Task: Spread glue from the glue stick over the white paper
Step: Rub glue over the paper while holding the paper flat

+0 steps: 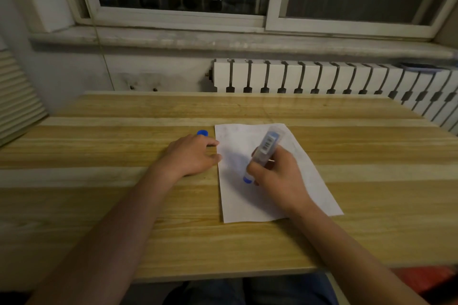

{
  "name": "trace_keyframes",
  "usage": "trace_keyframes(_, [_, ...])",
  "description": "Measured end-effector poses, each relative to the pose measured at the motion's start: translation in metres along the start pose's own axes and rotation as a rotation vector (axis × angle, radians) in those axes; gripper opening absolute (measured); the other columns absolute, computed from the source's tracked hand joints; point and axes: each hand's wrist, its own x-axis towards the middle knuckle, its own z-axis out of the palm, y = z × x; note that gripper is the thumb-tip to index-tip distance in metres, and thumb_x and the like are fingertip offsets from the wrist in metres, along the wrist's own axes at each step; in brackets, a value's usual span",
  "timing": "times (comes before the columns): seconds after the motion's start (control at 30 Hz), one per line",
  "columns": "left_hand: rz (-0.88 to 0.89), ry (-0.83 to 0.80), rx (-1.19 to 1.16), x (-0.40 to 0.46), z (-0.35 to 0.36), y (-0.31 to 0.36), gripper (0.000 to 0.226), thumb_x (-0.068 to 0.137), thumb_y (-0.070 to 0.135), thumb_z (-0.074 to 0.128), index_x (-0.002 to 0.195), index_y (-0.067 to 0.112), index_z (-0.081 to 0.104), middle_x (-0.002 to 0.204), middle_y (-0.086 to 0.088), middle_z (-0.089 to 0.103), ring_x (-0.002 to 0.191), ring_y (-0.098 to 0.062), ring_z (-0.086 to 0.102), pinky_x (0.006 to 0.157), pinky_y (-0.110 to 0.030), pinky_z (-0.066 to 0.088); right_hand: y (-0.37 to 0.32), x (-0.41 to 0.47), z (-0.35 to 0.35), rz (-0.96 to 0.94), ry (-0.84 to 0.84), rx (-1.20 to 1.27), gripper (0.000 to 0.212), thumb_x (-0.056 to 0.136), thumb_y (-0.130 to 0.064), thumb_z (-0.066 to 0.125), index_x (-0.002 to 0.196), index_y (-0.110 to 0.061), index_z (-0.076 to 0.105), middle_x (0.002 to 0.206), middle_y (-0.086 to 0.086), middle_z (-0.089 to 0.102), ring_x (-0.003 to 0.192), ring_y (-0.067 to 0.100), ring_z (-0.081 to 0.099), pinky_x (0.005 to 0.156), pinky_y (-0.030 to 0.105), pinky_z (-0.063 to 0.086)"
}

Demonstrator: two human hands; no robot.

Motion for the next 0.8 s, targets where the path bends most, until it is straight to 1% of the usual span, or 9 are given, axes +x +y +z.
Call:
trace_keyframes(0.1, [0.005, 0.003, 0.01, 0.002, 0.0, 0.0, 0.054, 0.083, 0.06, 0.059, 0.134, 0.041, 0.055, 0.123, 0.008, 0.063, 0.11, -0.018, 0.057, 0.08, -0.035, 0.044, -0.007, -0.002, 0.018, -0.032, -0.066, 0.0, 0.017, 0.076, -0.021, 0.072, 0.091, -0.017, 0.064, 0.084, 0.003, 0.07, 0.078, 0.017, 0.067, 0.067, 0.045, 0.06])
trace_keyframes(0.17, [0.0, 0.001, 0.002, 0.002, 0.0, 0.0, 0.054, 0.083, 0.059, 0.06, 0.134, 0.041, 0.055, 0.124, 0.006, 0.063, 0.11, -0.019, 0.057, 0.083, -0.036, 0.046, -0.008, -0.003, 0.025, -0.058, -0.083, -0.012, 0.013, 0.077, -0.02, 0.071, 0.087, -0.015, 0.063, 0.078, 0.002, 0.068, 0.071, 0.012, 0.065, 0.062, 0.035, 0.058])
trace_keyframes(0.3, [0.008, 0.01, 0.002, 0.001, 0.0, 0.001, 0.054, 0.084, 0.059, 0.06, 0.134, 0.041, 0.056, 0.121, 0.006, 0.063, 0.108, -0.018, 0.057, 0.082, -0.036, 0.046, -0.008, -0.005, 0.031, -0.079, -0.099, -0.001, 0.01, 0.079, -0.02, 0.07, 0.082, -0.022, 0.06, 0.069, -0.012, 0.065, 0.063, 0.0, 0.061, 0.052, 0.02, 0.049])
trace_keyframes(0.37, [0.011, 0.011, 0.008, 0.001, -0.001, 0.002, 0.054, 0.084, 0.058, 0.061, 0.135, 0.04, 0.055, 0.121, 0.006, 0.063, 0.107, -0.017, 0.057, 0.081, -0.035, 0.045, -0.007, -0.005, 0.031, -0.076, -0.108, 0.003, 0.012, 0.08, -0.02, 0.069, 0.085, -0.024, 0.06, 0.073, -0.013, 0.066, 0.068, 0.001, 0.063, 0.056, 0.022, 0.053])
trace_keyframes(0.43, [0.013, 0.007, 0.009, 0.001, -0.001, 0.001, 0.054, 0.085, 0.057, 0.061, 0.136, 0.039, 0.054, 0.121, 0.007, 0.063, 0.107, -0.016, 0.057, 0.082, -0.036, 0.046, -0.006, -0.005, 0.032, -0.068, -0.115, -0.016, 0.013, 0.081, -0.02, 0.07, 0.09, -0.023, 0.061, 0.079, -0.008, 0.067, 0.074, 0.005, 0.065, 0.061, 0.03, 0.058])
trace_keyframes(0.5, [0.019, 0.006, 0.003, 0.001, -0.001, 0.002, 0.054, 0.086, 0.056, 0.061, 0.136, 0.038, 0.054, 0.121, 0.007, 0.063, 0.106, -0.016, 0.056, 0.081, -0.035, 0.046, -0.005, -0.005, 0.033, -0.066, -0.118, -0.031, 0.011, 0.081, -0.021, 0.07, 0.089, -0.021, 0.062, 0.08, -0.004, 0.068, 0.073, 0.009, 0.065, 0.063, 0.034, 0.058])
trace_keyframes(0.57, [0.024, 0.01, 0.003, 0.001, -0.001, 0.002, 0.053, 0.086, 0.055, 0.062, 0.136, 0.038, 0.055, 0.121, 0.006, 0.063, 0.106, -0.016, 0.057, 0.079, -0.034, 0.044, -0.005, -0.006, 0.034, -0.073, -0.118, -0.039, 0.01, 0.082, -0.021, 0.07, 0.088, -0.02, 0.062, 0.08, -0.002, 0.068, 0.073, 0.01, 0.065, 0.062, 0.032, 0.056])
trace_keyframes(0.67, [0.028, 0.01, -0.001, 0.001, -0.001, 0.002, 0.054, 0.086, 0.055, 0.062, 0.136, 0.037, 0.055, 0.121, 0.006, 0.063, 0.106, -0.015, 0.056, 0.077, -0.034, 0.042, -0.004, -0.006, 0.034, -0.068, -0.118, -0.042, 0.013, 0.081, -0.021, 0.071, 0.091, -0.02, 0.062, 0.082, -0.001, 0.068, 0.081, 0.013, 0.064, 0.063, 0.036, 0.056])
trace_keyframes(0.8, [0.02, 0.008, -0.005, 0.002, 0.0, 0.001, 0.054, 0.085, 0.058, 0.062, 0.135, 0.038, 0.055, 0.119, 0.007, 0.063, 0.105, -0.015, 0.056, 0.076, -0.034, 0.04, -0.004, -0.006, 0.032, -0.067, -0.111, -0.048, 0.013, 0.079, -0.018, 0.071, 0.089, -0.018, 0.062, 0.079, -0.002, 0.067, 0.079, 0.012, 0.063, 0.061, 0.033, 0.054])
